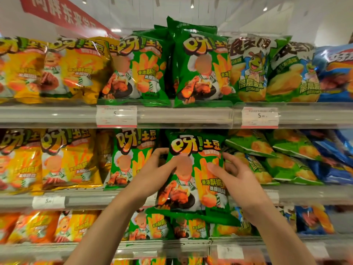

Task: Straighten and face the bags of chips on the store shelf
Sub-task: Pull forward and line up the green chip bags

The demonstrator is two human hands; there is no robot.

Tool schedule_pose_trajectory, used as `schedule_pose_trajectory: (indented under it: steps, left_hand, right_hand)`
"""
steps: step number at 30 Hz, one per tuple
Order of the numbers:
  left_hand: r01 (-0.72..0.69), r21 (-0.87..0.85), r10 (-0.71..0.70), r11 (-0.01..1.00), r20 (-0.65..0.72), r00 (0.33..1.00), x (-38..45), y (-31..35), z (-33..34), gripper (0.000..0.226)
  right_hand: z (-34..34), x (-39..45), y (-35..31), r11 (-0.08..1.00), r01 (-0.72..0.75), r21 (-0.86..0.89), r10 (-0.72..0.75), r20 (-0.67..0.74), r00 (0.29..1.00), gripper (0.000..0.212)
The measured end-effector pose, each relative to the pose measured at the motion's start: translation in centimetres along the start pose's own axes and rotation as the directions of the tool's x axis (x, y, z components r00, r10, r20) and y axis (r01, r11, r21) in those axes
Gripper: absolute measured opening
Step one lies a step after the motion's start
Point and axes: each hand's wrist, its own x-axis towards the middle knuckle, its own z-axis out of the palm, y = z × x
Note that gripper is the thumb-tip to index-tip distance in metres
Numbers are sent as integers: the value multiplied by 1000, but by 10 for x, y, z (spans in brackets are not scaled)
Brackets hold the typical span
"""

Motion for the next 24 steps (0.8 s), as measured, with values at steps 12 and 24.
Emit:
schedule_pose_trajectory:
  steps: [12,24]
  left_hand:
    - [-157,-96,137,983,-194,971,-40,-35,-60,66]
    - [-219,-9,202,976,-355,913,-50,-56,-107,52]
  right_hand:
    - [49,-11,-8,982,86,-166,-79,51,996,62]
    - [78,82,2,543,-100,-834,135,-31,990,113]
